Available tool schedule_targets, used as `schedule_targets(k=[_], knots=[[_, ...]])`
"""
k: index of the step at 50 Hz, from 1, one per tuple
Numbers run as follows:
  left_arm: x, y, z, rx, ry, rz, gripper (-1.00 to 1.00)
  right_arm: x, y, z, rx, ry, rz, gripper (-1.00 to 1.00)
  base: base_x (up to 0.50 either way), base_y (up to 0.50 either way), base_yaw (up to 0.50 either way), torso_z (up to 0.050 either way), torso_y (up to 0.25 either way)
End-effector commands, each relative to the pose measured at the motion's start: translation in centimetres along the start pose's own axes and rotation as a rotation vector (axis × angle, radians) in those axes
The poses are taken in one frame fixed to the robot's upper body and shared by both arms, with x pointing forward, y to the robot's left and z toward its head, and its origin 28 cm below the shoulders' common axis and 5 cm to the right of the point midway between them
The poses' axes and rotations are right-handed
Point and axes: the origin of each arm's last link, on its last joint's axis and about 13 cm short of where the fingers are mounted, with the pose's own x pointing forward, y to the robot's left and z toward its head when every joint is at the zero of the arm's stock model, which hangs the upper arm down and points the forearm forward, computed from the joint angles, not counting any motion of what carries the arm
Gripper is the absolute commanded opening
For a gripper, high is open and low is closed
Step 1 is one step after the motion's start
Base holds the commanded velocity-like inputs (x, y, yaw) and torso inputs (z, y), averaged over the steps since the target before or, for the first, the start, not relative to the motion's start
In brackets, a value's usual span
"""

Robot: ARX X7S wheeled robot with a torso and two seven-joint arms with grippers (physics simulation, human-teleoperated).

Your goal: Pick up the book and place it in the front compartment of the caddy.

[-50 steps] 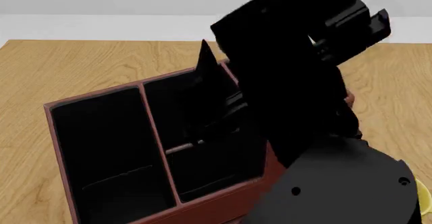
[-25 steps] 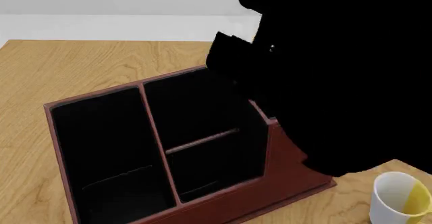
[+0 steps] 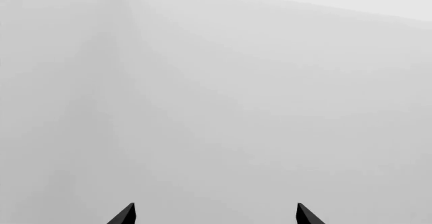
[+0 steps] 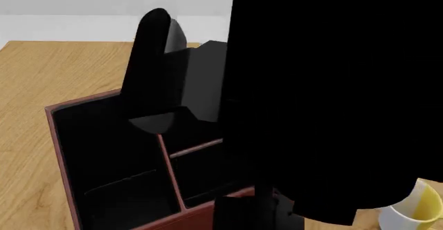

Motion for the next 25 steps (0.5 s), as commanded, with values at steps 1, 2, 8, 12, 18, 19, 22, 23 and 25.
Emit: schedule_targets(k=[1, 2, 8, 12, 18, 19, 22, 23, 25], knots=[[0.0, 0.0, 0.1, -0.002, -0.005, 0.002, 1.0, 1.9, -0.1, 0.0, -0.034, 0.083, 0.099, 1.0, 0.0, 0.0, 0.0, 0.0, 0.0], [0.0, 0.0, 0.1, -0.002, -0.005, 0.002, 1.0, 2.1, -0.1, 0.0, -0.033, 0.085, 0.102, 1.0, 0.0, 0.0, 0.0, 0.0, 0.0], [0.1, 0.0, 0.0, -0.002, -0.005, 0.003, 1.0, 3.2, -0.1, -0.1, -0.043, 0.097, 0.124, 1.0, 0.0, 0.0, 0.0, 0.0, 0.0], [0.1, 0.0, -0.1, -0.002, -0.006, 0.003, 1.0, 4.1, -0.1, -0.1, -0.049, 0.1, 0.134, 1.0, 0.0, 0.0, 0.0, 0.0, 0.0], [0.1, 0.0, 0.0, -0.003, -0.009, 0.003, 1.0, 5.4, -0.4, -0.2, -0.071, 0.124, 0.146, 1.0, 0.0, 0.0, 0.0, 0.0, 0.0], [0.1, 0.0, 0.0, -0.003, -0.009, 0.003, 1.0, 5.8, -0.6, -0.1, -0.074, 0.139, 0.143, 1.0, 0.0, 0.0, 0.0, 0.0, 0.0], [-0.1, 0.1, 0.2, -0.006, -0.012, 0.003, 1.0, 6.5, -0.7, -0.2, -0.091, 0.181, 0.135, 1.0, 0.0, 0.0, 0.0, 0.0, 0.0], [-0.2, 0.1, 0.3, -0.007, -0.013, 0.003, 1.0, 6.7, -0.7, -0.2, -0.099, 0.189, 0.136, 1.0, 0.0, 0.0, 0.0, 0.0, 0.0], [-0.3, 0.2, 0.5, -0.008, -0.014, 0.004, 1.0, 7.2, -0.8, -0.1, -0.101, 0.182, 0.136, 1.0, 0.0, 0.0, 0.0, 0.0, 0.0]])
